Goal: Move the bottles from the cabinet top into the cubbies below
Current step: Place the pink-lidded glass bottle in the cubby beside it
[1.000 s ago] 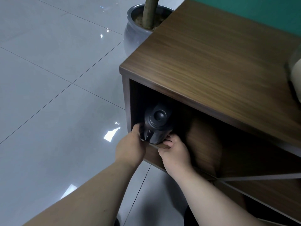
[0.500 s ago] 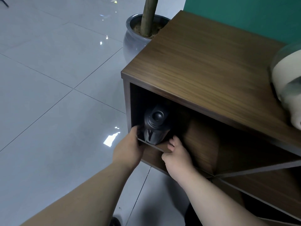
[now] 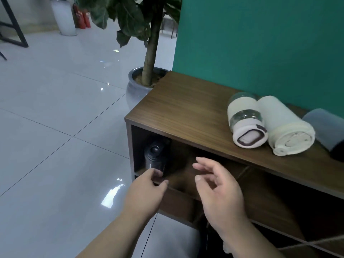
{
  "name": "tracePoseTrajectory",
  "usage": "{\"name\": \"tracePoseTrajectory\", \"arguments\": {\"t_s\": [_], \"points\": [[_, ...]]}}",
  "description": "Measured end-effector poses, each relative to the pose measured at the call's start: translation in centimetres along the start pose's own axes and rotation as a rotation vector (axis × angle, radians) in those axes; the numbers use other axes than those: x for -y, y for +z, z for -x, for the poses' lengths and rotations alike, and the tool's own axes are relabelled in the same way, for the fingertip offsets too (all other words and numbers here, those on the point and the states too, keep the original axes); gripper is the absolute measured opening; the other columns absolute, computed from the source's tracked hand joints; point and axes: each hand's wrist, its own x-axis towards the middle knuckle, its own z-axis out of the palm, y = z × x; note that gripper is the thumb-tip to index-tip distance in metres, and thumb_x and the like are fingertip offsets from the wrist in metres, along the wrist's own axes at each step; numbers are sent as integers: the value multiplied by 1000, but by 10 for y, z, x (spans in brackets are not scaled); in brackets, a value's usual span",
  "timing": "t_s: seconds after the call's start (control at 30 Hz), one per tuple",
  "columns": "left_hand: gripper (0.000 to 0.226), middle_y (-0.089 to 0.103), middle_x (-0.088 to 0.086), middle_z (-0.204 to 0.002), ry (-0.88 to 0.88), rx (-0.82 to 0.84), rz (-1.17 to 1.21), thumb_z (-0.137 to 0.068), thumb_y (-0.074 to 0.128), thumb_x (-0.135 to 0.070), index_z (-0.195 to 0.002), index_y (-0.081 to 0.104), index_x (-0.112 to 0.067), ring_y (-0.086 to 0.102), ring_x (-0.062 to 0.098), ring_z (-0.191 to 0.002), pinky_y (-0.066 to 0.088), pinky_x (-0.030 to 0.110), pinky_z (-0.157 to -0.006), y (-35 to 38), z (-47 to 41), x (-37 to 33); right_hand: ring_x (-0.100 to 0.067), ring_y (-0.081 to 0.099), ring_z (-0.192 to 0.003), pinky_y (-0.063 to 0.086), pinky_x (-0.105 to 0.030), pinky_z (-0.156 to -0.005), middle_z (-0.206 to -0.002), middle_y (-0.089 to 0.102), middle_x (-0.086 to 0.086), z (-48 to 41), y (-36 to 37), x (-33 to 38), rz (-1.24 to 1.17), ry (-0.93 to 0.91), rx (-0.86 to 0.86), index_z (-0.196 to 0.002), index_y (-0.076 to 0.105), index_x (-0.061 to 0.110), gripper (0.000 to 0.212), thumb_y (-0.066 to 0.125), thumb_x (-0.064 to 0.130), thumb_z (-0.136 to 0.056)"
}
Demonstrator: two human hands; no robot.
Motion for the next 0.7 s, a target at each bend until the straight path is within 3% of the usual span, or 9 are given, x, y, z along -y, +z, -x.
{"name": "tracePoseTrajectory", "arguments": {"t_s": [0.1,0.2,0.27,0.37,0.47,0.6,0.7], "points": [[8,69,-20,-88,22,-16,156,-93,71,-31,-101,70,-32,62,-9,-81,42,13,-65,8,28,-19,-1,52,-125,39,-22,-107,-124,56,26,-7,-34,16,177,-184,-191,-125,62,27,45,71,12,-83],[5,71,-18,-87,87,32,155,-94,70,-30,-94,67,-35,60,-16,-84,42,7,-60,16,47,-26,-16,32,-144,24,-29,-117,-147,41,5,-27,-55,23,384,-185,-302,-141,46,19,70,78,18,-79],[8,71,-17,-90,123,61,124,-95,69,-30,-92,65,-36,63,-6,-83,43,9,-63,18,48,-25,-25,24,-148,21,-38,-120,-156,32,-7,-41,-59,24,505,-146,-311,-146,37,17,81,80,28,-79],[10,70,-17,-93,181,117,68,-97,67,-30,-94,63,-38,62,0,-81,46,16,-68,20,40,-21,-30,26,-148,30,-45,-117,-159,24,-8,-61,-58,21,574,-46,-278,-151,25,22,90,77,43,-80],[9,69,-17,-95,234,178,8,-98,65,-32,-97,62,-40,61,1,-80,45,18,-68,20,31,-17,-38,38,-139,41,-51,-110,-156,30,-13,-80,-52,14,727,-24,-319,-149,25,19,92,74,52,-80],[3,70,-13,-90,239,190,27,-98,66,-32,-96,67,-35,65,7,-82,54,29,-74,17,17,-9,-44,52,-122,51,-53,-94,-148,37,-16,-90,-46,9,737,-3,-381,-145,32,16,80,75,37,-79],[6,71,-11,-86,217,169,105,-96,68,-29,-94,69,-35,66,10,-81,52,27,-71,13,6,-6,-37,56,-115,51,-45,-84,-141,41,-8,-78,-47,19,640,-70,-397,-136,41,17,73,75,31,-72]]}}
